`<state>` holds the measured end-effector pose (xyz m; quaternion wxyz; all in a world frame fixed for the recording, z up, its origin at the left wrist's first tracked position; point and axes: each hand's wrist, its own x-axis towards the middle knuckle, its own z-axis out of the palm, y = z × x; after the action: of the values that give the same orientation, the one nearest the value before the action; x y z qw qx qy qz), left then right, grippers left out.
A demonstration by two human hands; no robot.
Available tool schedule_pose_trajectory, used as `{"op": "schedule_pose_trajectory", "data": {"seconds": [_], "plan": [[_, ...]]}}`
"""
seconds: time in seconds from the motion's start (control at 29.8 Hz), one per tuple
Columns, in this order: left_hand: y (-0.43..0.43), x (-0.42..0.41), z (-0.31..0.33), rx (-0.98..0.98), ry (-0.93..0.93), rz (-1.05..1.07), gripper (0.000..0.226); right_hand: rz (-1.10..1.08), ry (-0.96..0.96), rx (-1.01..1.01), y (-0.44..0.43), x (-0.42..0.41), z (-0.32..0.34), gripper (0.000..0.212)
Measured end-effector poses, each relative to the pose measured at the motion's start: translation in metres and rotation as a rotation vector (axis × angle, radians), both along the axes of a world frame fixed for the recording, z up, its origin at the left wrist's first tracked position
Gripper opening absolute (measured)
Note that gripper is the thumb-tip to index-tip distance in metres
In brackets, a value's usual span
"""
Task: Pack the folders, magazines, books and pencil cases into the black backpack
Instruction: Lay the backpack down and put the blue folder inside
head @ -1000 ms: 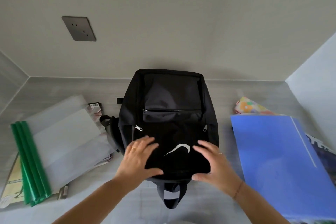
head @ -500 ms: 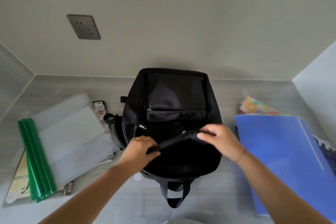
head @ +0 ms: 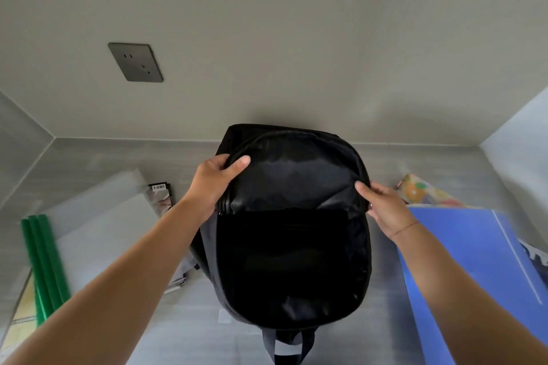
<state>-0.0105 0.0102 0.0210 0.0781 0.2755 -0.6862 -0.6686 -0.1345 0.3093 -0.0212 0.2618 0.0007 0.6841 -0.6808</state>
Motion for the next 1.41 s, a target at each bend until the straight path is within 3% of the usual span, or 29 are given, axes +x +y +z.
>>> {"op": "schedule_pose_trajectory", "data": {"seconds": [0.07,0.13,0.2,0.3,0.4,0.5,0.64,0.74,0.81,0.91,1.04,1.11,1.24,1.34,1.41], "plan": [[-0.006,0.004,-0.012,-0.138,-0.047,-0.077,0.035,-0.077,-0.046,-0.082,-0.016,-0.015,0.002,0.010],[-0.014,0.011,-0.026,-0.249,-0.141,-0.123,0.017,-0.123,-0.070,-0.105,-0.030,-0.030,0.004,0.014],[-0.028,0.014,-0.041,-0.221,-0.201,-0.117,0.021,-0.128,-0.050,-0.056,-0.038,-0.043,0.003,0.015],[-0.040,-0.003,-0.047,-0.205,-0.215,-0.061,0.028,-0.086,0.139,0.247,-0.044,-0.061,-0.006,0.027],[-0.038,-0.025,-0.050,-0.361,-0.245,-0.029,0.035,-0.015,0.357,0.661,-0.049,-0.068,-0.024,0.042],[-0.034,-0.033,-0.061,-0.420,-0.302,-0.031,0.035,-0.007,0.355,0.787,-0.051,-0.067,-0.043,0.039],[-0.032,-0.030,-0.078,-0.406,-0.355,-0.012,0.041,-0.055,0.278,0.819,-0.058,-0.064,-0.056,0.046],[-0.028,-0.027,-0.081,-0.439,-0.365,-0.007,0.040,-0.080,0.266,0.823,-0.059,-0.059,-0.055,0.035],[-0.026,-0.025,-0.080,-0.456,-0.362,0.006,0.036,-0.099,0.283,0.773,-0.058,-0.054,-0.052,0.032],[-0.024,-0.020,-0.076,-0.456,-0.347,0.021,0.052,-0.103,0.351,0.657,-0.052,-0.043,-0.046,0.042],[-0.008,-0.022,-0.062,-0.690,-0.338,0.054,0.068,-0.140,0.444,0.589,-0.025,-0.024,-0.037,0.054],[0.018,-0.023,-0.046,-0.792,-0.268,0.052,0.068,-0.190,0.444,0.613,0.006,-0.015,-0.035,0.052],[0.094,-0.021,-0.023,-0.929,0.044,-0.057,0.047,-0.380,0.396,0.696,0.089,0.000,-0.038,0.051],[0.170,-0.013,-0.024,-0.707,0.136,-0.364,0.026,-0.416,0.297,0.873,0.161,0.019,-0.042,0.061],[0.219,-0.007,-0.034,-0.388,0.019,-0.487,0.019,-0.389,0.247,0.973,0.202,0.031,-0.045,0.066]]}}
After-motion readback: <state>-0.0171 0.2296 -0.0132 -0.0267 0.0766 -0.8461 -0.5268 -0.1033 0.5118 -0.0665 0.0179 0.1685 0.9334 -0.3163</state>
